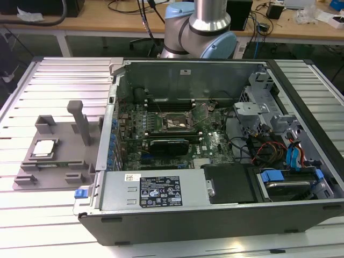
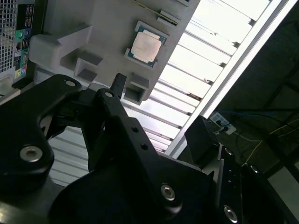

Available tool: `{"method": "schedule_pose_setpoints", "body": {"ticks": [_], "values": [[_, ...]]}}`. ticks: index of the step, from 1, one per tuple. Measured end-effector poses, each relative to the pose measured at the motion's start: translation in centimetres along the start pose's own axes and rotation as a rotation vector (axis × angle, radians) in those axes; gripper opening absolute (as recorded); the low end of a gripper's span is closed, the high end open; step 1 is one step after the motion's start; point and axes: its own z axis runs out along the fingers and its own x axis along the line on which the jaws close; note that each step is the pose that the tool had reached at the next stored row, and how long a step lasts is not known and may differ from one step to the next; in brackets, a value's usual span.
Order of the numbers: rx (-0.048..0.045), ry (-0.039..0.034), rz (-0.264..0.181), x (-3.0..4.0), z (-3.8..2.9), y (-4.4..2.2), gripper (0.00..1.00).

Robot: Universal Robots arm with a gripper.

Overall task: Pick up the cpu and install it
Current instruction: 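Pick up the cpu and move it towards the insertion slot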

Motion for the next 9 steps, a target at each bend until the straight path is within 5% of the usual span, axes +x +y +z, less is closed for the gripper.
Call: {"method": "schedule_pose_setpoints", "body": {"ticks": [9], "values": [[0.0,0.0,0.0,0.01,0.35,-0.01,0.78]]}}
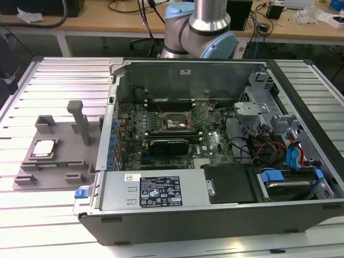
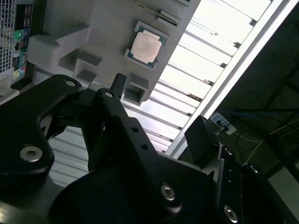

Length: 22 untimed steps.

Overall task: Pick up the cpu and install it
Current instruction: 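Pick up the cpu and move it towards the insertion slot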

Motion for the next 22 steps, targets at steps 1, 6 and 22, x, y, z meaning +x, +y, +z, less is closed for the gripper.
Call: {"method": "schedule_pose_setpoints", "body": {"ticks": [1,6,22], "values": [[0.0,0.0,0.0,0.0,0.05,0.0,0.78],[0.0,0.0,0.0,0.01,0.31,-0.01,0.78],[0.0,0.0001,0.0,0.03,1.19,-0.03,0.78]]}}
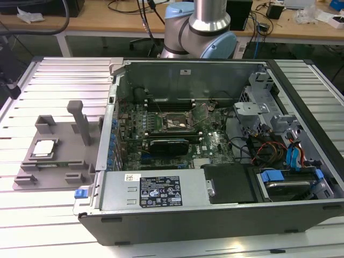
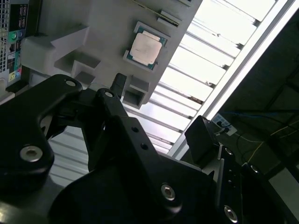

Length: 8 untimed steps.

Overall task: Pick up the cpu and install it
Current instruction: 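Pick up the cpu and move it towards the insertion slot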

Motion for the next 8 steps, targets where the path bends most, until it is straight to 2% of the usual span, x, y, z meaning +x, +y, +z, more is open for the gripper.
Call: {"method": "schedule_pose_setpoints", "body": {"ticks": [8], "values": [[0.0,-0.0001,0.0,0.01,0.3,-0.01,0.78]]}}
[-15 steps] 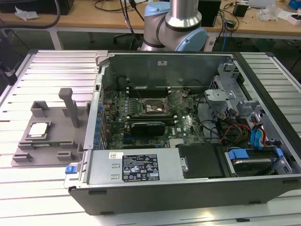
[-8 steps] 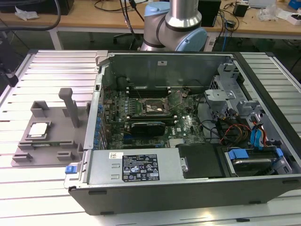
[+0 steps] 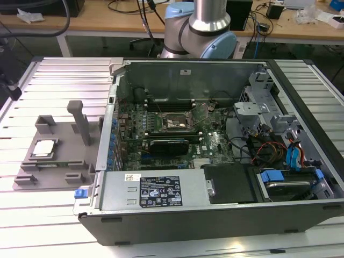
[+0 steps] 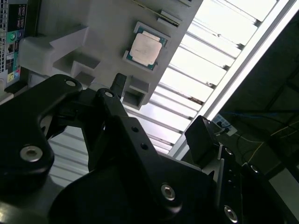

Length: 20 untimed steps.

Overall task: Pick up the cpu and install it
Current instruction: 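Pick up the cpu and move it towards the insertion slot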

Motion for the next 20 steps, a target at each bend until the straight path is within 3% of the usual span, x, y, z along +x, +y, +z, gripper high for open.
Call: {"method": "schedule_pose_setpoints", "body": {"ticks": [20], "values": [[0.0,0.0,0.0,0.02,0.77,-0.02,0.78]]}}
